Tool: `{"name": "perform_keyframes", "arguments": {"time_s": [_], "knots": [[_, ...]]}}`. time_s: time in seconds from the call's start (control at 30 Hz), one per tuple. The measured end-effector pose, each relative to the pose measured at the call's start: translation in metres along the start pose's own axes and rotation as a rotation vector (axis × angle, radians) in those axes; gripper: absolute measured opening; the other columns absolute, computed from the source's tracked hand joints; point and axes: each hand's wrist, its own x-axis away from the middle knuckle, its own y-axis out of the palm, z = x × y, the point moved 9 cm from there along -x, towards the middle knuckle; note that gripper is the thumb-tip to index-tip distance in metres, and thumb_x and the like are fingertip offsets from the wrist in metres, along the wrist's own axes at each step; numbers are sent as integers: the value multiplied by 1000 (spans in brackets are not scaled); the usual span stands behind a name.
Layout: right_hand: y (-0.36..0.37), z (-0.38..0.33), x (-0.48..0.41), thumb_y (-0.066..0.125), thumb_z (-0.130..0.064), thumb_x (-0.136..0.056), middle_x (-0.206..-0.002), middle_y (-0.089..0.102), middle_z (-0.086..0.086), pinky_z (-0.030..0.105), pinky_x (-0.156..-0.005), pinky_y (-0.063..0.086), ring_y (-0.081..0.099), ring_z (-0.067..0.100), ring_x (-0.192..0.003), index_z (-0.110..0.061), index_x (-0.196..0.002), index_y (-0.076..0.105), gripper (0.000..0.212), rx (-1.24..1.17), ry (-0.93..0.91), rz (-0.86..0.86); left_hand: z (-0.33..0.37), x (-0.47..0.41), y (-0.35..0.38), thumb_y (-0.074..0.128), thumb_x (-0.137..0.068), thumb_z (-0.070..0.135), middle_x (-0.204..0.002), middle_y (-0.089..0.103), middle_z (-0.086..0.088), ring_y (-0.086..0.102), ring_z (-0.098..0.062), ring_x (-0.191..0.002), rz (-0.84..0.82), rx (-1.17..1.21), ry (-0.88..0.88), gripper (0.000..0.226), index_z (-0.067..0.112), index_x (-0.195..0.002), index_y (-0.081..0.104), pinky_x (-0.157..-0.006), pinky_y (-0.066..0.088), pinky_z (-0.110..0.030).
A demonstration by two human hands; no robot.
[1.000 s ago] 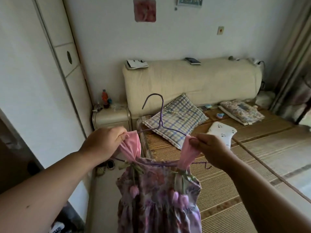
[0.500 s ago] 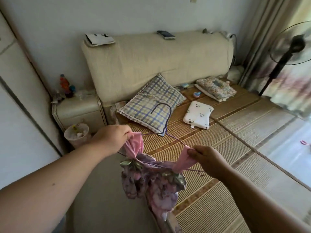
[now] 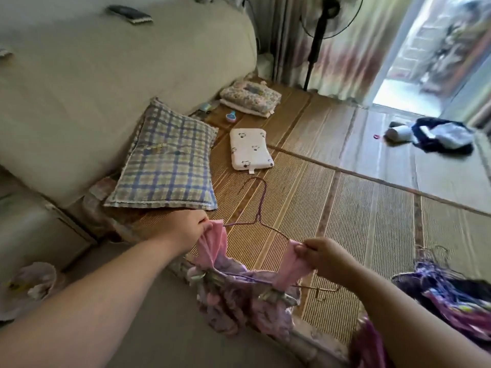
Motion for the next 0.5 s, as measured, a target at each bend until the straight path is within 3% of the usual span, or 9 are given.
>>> {"name": "perform_keyframes", "arguments": {"time_s": [0.1, 0.17, 0.37, 0.5], "knots": [[-17, 9, -2, 55, -31, -92, -61, 55, -5, 18, -45, 37, 44, 2, -46, -18, -68, 62, 28, -27, 62, 67, 12, -28, 4, 43, -96, 39, -75, 60, 8, 57, -16, -71, 11, 47, 84, 28, 26, -75, 56, -62, 45, -34], [-35, 17, -11, 55, -33, -92, -62, 57, -4, 17, -46, 37, 44, 3, -48, -16, -72, 65, 28, -45, 93, 131, 25, -49, 4, 42, -97, 38, -71, 57, 10, 54, -12, -66, 49, 74, 132, 31, 28, -69, 50, -53, 34, -28], [-75, 51, -52, 54, -32, -92, -58, 57, -7, 11, -37, 31, 39, -1, -38, -21, -72, 64, 25, -132, 143, 309, 62, -123, 15, 42, -97, 37, -74, 56, 8, 53, -12, -68, 61, 90, 222, 24, 27, -80, 57, -54, 33, -27], [-104, 81, -100, 51, -35, -93, -65, 60, -3, 13, -38, 33, 43, 3, -45, -23, -73, 62, 27, -86, 191, 374, 83, -187, 37, 43, -97, 36, -78, 57, 6, 54, -14, -74, 27, 71, 215, 25, 24, -82, 59, -62, 44, -32]]}}
